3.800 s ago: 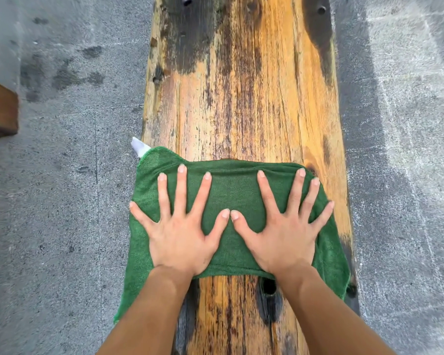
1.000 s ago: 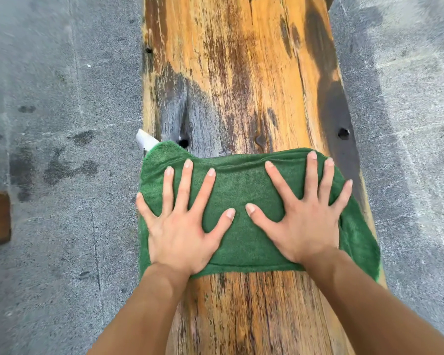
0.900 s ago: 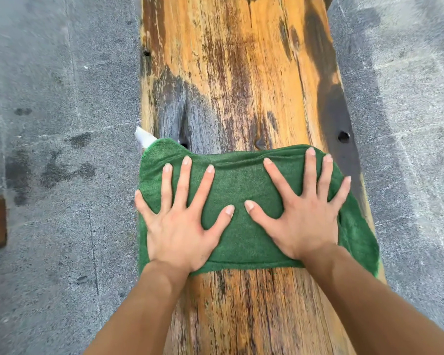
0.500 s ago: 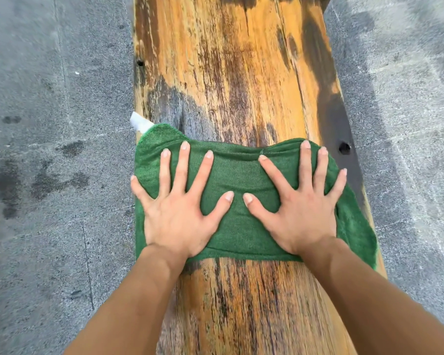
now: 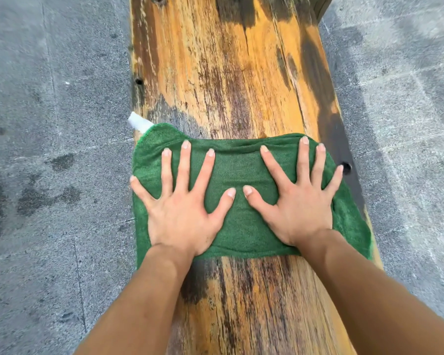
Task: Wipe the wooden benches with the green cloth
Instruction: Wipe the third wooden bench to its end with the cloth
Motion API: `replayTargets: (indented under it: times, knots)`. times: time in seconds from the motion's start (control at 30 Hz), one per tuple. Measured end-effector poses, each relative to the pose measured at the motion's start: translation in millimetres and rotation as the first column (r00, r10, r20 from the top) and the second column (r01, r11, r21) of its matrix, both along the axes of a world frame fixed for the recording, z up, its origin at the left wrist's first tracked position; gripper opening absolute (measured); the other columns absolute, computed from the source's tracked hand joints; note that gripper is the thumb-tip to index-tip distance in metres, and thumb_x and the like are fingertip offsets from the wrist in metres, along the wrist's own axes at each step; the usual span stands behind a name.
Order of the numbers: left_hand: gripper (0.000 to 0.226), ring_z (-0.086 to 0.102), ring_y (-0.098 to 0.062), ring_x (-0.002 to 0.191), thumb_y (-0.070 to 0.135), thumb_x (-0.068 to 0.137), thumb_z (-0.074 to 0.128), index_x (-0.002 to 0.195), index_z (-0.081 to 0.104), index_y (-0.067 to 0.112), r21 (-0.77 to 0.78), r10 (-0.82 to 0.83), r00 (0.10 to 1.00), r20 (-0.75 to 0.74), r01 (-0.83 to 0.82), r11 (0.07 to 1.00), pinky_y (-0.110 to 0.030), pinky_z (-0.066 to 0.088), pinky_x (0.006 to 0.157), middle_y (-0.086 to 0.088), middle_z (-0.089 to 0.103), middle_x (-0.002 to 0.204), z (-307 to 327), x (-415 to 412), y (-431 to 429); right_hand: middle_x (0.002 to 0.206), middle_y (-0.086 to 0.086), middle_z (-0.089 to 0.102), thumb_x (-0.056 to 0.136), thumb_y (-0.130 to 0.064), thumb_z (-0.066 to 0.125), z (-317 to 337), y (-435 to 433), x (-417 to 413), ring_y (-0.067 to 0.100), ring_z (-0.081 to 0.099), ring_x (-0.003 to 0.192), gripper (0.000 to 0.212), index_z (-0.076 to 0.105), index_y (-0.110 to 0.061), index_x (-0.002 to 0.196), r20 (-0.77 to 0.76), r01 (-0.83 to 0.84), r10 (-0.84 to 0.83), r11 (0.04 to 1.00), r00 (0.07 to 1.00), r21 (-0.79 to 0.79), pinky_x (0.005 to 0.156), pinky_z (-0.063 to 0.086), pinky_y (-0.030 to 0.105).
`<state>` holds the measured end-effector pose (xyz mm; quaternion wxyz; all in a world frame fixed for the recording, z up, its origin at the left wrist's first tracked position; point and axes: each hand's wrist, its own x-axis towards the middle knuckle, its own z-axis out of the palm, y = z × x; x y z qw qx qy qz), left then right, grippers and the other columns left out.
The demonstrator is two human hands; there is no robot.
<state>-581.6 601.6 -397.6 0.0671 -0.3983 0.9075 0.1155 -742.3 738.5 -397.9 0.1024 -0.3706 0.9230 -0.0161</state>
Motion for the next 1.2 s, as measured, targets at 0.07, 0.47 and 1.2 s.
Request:
replayTargets:
  times: [0.07, 0.47, 1.2]
  knots:
    - [0.077, -0.022, -0.024, 0.159, 0.085, 0.093, 0.002, 0.161, -0.013, 0.051, 0.000, 0.015, 1.000, -0.011, -0.015, 1.000, -0.082, -0.004, 0.114, 0.009, -0.024, 0.172, -0.8, -7.2, -8.7, 0.176, 0.012, -0.012, 0.084, -0.096, 0.011, 0.6, -12.7, -7.5, 0.039, -0.018, 0.160, 0.081, -0.005, -0.064, 0.157, 0.003, 0.014, -0.014, 1.000, 1.000, -0.007, 0.121, -0.009, 0.073]
    - [0.075, -0.017, -0.025, 0.161, 0.083, 0.095, 0.006, 0.162, -0.005, 0.051, -0.009, 0.048, 0.998, -0.050, -0.049, 0.999, -0.083, -0.003, 0.112, 0.008, -0.017, 0.174, -2.8, -41.1, -44.6, 0.176, 0.013, -0.011, 0.085, -0.095, 0.014, 0.5, -50.3, -33.1, 0.039, -0.016, 0.160, 0.080, -0.005, -0.065, 0.157, 0.018, 0.052, -0.051, 0.998, 0.999, -0.034, 0.121, -0.007, 0.074]
    - [0.078, -0.015, -0.027, 0.161, 0.084, 0.094, 0.007, 0.163, -0.007, 0.050, -0.016, 0.080, 0.997, -0.002, -0.080, 0.997, -0.086, -0.003, 0.109, 0.007, -0.016, 0.175, 0.5, -100.0, -105.7, 0.177, 0.011, -0.005, 0.083, -0.096, 0.015, 4.1, -119.3, -100.8, 0.038, -0.011, 0.161, 0.083, 0.000, -0.064, 0.158, 0.020, 0.019, -0.018, 0.998, 1.000, -0.062, 0.122, -0.003, 0.073]
